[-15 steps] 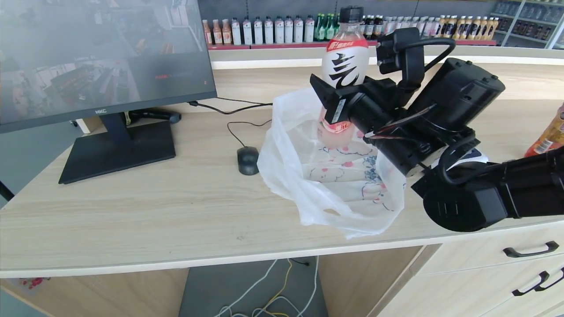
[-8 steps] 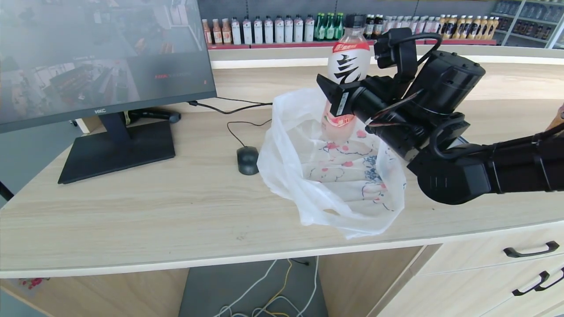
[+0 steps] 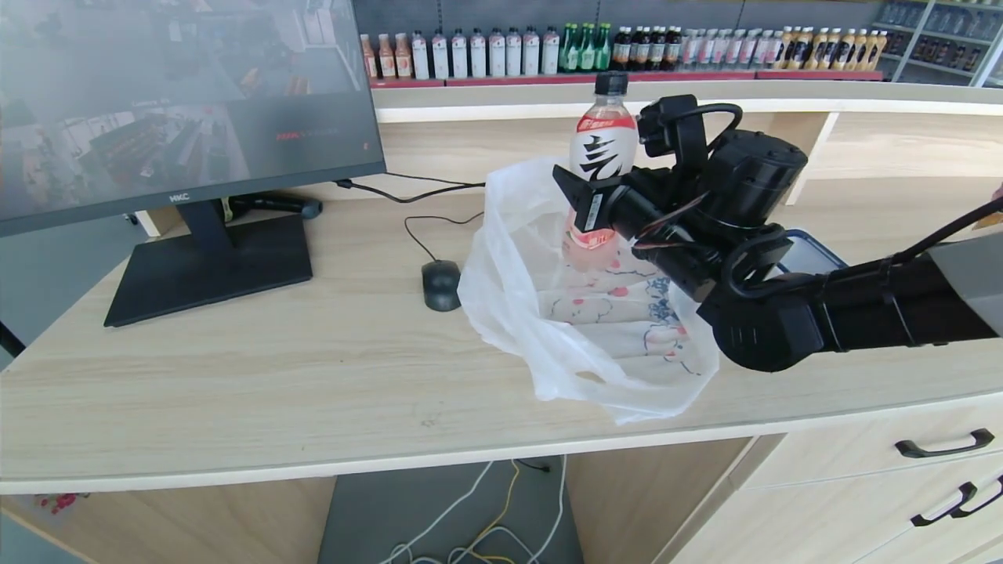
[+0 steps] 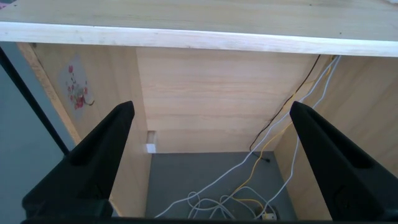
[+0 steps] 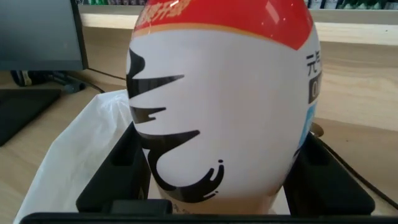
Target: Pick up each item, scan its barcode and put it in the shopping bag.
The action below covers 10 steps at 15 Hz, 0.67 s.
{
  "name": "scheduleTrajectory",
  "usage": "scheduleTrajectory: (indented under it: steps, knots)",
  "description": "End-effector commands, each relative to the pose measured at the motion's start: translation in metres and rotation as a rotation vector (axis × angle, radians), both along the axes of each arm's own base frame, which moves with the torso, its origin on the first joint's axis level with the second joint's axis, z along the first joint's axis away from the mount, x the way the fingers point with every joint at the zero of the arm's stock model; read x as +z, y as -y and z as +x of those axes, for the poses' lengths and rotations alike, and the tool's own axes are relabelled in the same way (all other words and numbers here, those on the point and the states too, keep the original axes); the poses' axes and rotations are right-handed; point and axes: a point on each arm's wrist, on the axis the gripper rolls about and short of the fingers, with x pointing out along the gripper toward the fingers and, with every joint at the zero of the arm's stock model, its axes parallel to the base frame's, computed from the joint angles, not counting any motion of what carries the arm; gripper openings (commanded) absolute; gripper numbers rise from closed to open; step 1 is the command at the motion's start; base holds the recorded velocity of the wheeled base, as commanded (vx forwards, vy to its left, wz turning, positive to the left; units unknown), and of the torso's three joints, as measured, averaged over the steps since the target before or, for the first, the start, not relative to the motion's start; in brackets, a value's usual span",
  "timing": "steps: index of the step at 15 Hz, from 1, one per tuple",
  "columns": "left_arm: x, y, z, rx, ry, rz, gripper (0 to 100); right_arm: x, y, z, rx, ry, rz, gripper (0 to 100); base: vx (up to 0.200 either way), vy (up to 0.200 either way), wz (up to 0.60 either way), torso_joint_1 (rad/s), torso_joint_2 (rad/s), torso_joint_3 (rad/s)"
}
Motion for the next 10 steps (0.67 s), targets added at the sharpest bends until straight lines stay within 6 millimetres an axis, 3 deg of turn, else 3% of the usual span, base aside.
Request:
scheduleTrajectory:
  steps: [1,6,10]
  knots:
    - [0.0,0.0,0.0,-0.001,0.001,0.0,100,-0.007,-0.004,0.007,0.001,-0.007,-0.004,0,0.0,0.0,0.0,0.0,0.0,0.0]
    - [0.0,0.0,0.0,0.001,0.001,0.0,100,-0.014,-0.023,0.011,0.038,-0.003,-0.004,0,0.0,0.0,0.0,0.0,0.0,0.0]
    - [0.0,0.0,0.0,0.001,0.001,0.0,100,-0.026,-0.026,0.017,0.036,-0.023,-0.016,0,0.0,0.0,0.0,0.0,0.0,0.0]
